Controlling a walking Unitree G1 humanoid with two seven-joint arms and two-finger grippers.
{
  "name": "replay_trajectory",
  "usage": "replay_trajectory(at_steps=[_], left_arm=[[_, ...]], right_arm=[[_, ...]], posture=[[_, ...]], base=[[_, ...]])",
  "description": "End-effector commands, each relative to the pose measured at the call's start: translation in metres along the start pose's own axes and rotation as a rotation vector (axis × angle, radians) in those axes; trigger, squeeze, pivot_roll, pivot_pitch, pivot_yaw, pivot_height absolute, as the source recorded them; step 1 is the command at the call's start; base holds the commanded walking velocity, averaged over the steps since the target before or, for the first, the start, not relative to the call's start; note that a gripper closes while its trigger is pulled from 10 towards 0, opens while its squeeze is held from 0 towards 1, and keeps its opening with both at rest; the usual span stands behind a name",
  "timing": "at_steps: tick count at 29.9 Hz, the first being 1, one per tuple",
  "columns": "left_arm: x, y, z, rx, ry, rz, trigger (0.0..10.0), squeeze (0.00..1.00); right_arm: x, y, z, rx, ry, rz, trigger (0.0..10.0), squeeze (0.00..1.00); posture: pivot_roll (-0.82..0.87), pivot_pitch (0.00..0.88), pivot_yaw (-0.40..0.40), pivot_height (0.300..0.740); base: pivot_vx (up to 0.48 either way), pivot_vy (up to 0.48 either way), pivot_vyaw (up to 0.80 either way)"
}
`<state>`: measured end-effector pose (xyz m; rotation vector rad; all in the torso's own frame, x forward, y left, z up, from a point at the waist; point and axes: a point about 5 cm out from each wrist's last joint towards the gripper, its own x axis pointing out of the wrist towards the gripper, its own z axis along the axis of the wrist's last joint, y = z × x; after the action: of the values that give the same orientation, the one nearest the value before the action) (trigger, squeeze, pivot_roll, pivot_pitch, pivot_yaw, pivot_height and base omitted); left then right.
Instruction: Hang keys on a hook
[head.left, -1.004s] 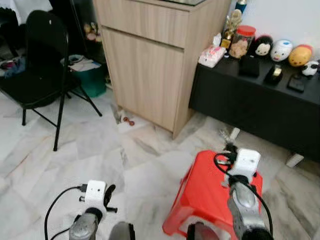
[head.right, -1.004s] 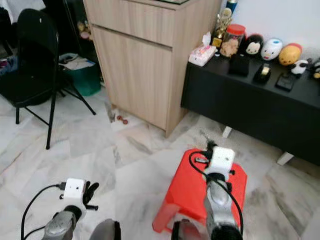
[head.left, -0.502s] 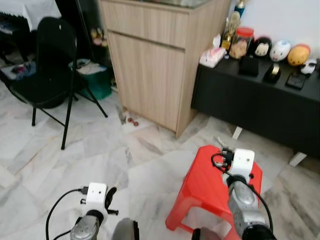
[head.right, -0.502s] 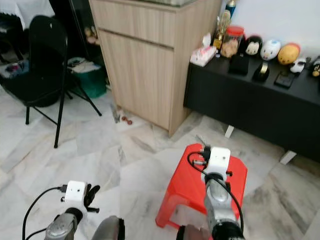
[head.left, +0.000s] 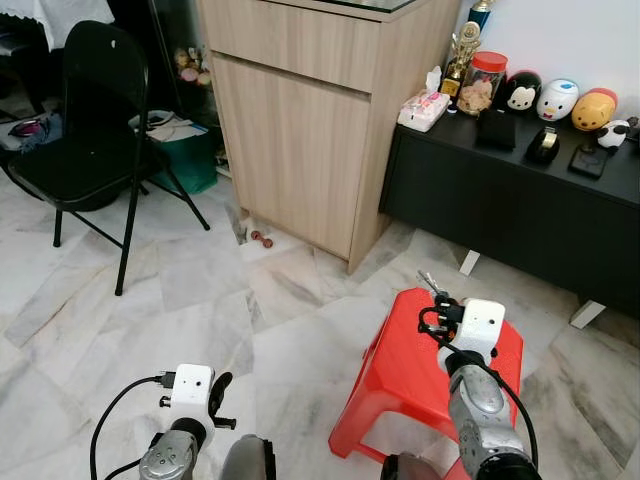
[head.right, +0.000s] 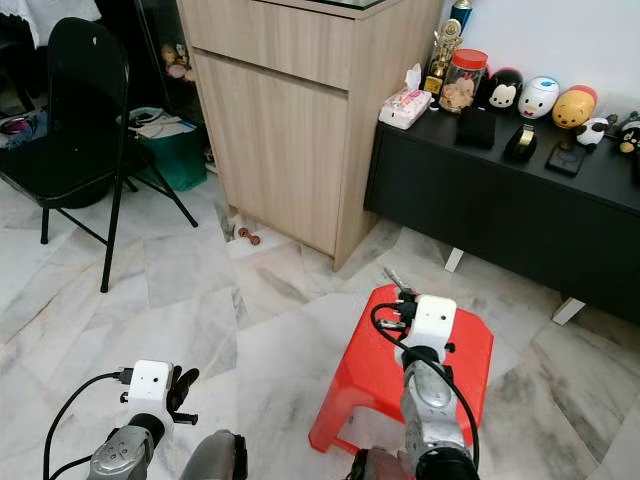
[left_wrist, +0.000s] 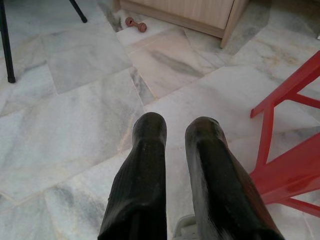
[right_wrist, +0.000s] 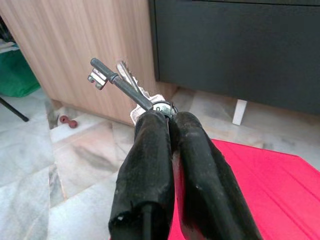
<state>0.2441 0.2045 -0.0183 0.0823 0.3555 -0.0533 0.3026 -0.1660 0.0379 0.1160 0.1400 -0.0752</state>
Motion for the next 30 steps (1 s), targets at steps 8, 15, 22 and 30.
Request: replay_trajectory(at_steps=[8,15,22,30], left_arm=[[-0.0005,0.0021,0.0001,-0.006,-0.006,0.006,10.0,0.0],[-0.0001,0.0024,0.0018,-0.003,-0.014,0.005,10.0,0.0],[-0.0006,0.0036,0.0013,0.0,-0.015,0.01,10.0,0.0],[-0.0007,0.003,0.001,-0.002,-0.015,0.009,10.0,0.0]], right_arm=[[0.0016,-0.0012,0.0041,0.008,-0.019,-0.015,10.0,0.0],[0.0014,-0.0003,0.0033,0.008,-0.015,-0.012,10.0,0.0],[0.0022,-0.0032,0.0056,-0.013,-0.026,-0.023,10.0,0.0],[0.0032,-0.0063,0.0067,-0.022,-0.027,-0.039,10.0,0.0]], posture=[[0.18,0.063,-0.049,0.637],[0.18,0.063,-0.048,0.637],[0.18,0.063,-0.049,0.637],[0.18,0.062,-0.051,0.687]], base=[[-0.322,0.0,0.0],[-0.223,0.0,0.0],[0.0,0.0,0.0],[0.0,0.0,0.0]])
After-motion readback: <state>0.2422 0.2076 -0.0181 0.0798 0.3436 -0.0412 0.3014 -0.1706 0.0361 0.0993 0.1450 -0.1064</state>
